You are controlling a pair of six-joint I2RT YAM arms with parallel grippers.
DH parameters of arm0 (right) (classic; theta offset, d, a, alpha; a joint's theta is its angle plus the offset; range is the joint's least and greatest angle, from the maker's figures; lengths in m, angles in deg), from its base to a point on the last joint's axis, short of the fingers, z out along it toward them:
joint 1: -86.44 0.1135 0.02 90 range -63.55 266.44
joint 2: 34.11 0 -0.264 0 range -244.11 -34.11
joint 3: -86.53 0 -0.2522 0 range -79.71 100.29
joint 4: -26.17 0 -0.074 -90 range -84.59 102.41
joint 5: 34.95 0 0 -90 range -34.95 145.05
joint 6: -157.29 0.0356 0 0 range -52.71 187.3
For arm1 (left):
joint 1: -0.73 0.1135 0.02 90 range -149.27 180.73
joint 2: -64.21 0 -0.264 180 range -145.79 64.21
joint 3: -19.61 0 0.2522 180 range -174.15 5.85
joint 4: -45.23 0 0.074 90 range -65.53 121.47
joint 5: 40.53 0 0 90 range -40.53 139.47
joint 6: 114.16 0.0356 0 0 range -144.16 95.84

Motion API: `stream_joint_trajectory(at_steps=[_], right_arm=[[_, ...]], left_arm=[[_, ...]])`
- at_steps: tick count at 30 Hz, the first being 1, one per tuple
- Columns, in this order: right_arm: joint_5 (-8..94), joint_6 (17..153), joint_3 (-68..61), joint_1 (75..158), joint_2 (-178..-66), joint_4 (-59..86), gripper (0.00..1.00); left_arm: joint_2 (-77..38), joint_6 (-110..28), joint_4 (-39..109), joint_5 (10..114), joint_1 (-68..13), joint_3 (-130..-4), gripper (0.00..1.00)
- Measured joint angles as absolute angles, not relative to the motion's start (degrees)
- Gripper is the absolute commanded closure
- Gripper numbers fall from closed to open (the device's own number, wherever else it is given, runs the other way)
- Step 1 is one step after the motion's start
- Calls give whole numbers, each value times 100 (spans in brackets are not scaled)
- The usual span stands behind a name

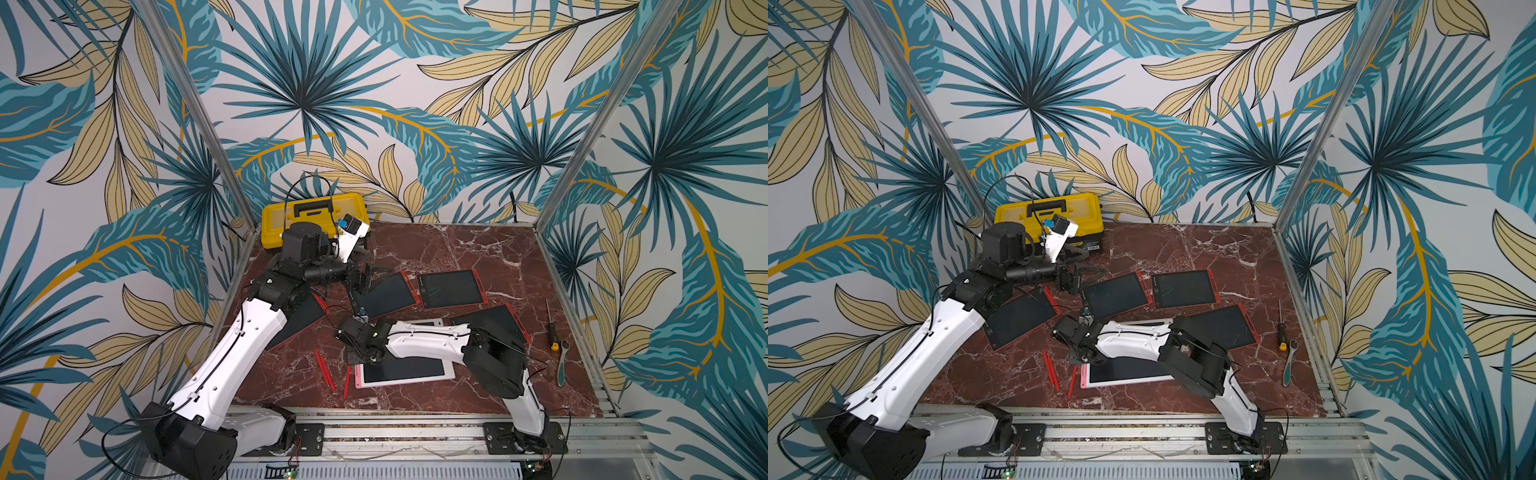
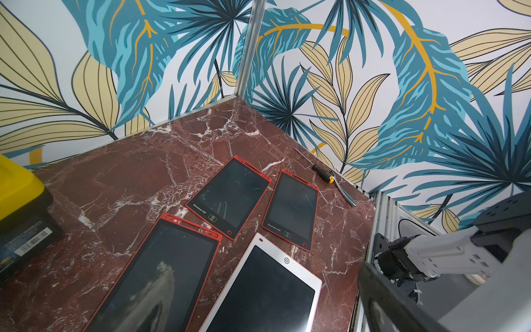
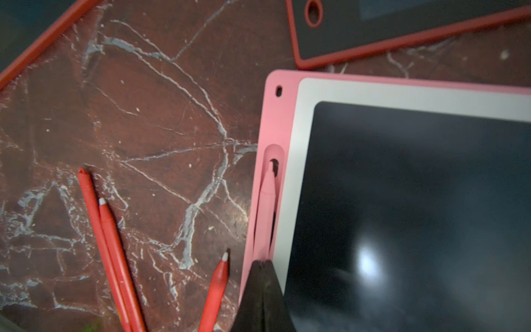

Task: Place the stylus back onto the writing tablet
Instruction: Adjust the stylus on the writing tablet.

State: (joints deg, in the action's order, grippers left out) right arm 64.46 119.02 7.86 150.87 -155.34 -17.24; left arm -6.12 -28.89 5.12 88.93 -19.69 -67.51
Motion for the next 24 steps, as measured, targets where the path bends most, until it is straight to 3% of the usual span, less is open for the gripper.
stream_joint_trajectory(at_steps=[12,24], right_arm=[[6580,11760,635,15087,-15431,-1705,100],[6357,11443,-218,15082,-14633,-1436,87]], left_arm=[[-603,-2891,512,8889,-1969,-6751,0],[-542,-2889,512,8826,-1969,-6703,0]])
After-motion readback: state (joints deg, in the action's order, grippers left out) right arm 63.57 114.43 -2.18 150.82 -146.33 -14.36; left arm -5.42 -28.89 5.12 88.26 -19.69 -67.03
